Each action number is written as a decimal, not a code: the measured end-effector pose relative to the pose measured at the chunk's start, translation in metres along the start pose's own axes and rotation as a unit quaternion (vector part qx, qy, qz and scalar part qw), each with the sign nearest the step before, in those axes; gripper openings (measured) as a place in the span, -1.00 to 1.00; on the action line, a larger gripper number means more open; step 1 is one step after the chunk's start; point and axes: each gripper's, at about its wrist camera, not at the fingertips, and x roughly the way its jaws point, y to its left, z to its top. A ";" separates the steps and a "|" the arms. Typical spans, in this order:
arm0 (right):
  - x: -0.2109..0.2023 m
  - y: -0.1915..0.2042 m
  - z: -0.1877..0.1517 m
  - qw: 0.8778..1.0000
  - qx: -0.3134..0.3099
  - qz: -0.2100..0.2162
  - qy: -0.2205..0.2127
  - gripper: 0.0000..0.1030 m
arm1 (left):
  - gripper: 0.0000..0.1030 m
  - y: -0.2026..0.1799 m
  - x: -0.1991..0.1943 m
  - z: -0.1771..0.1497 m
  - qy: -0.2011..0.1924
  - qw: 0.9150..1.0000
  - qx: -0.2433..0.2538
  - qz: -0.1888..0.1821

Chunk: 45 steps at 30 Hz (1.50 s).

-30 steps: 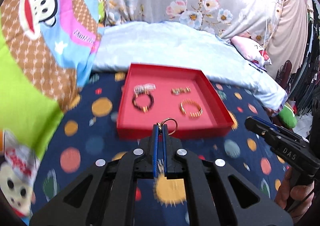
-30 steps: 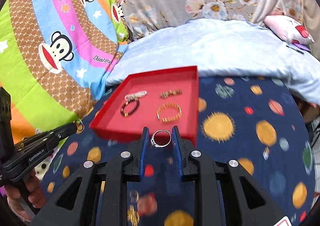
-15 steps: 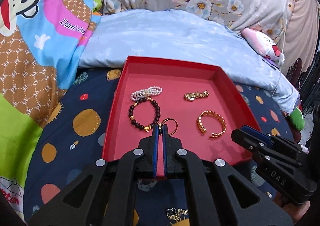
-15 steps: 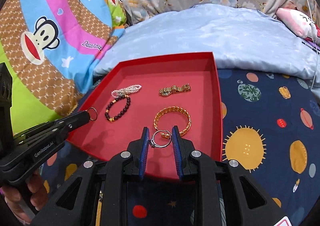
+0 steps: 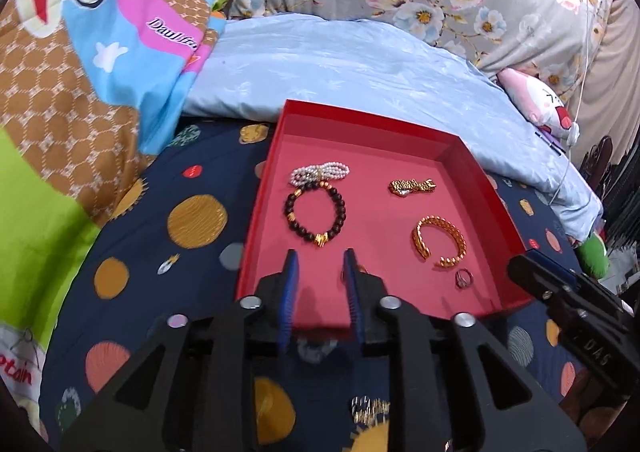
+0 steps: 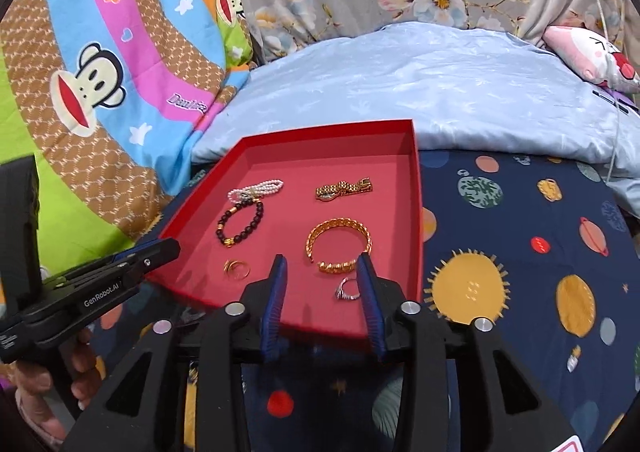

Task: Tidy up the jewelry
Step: 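Open both tools to drop the rings into the red tray, then move both tools back over the remaining chains on the cover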

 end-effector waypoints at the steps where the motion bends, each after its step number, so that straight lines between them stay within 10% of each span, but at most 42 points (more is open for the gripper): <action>1: -0.008 -0.001 -0.003 1.000 0.001 0.000 -0.003 -0.22 | -0.49 0.001 -0.005 -0.003 -0.001 1.000 -0.002 -0.001; 25: -0.095 0.003 -0.146 0.998 0.032 -0.018 0.057 -0.16 | -0.47 -0.011 -0.073 -0.141 0.061 0.998 0.001 -0.013; 45: -0.062 0.043 -0.148 0.996 -0.005 0.013 0.083 -0.15 | -0.33 0.000 -0.090 -0.154 0.039 0.999 -0.010 -0.013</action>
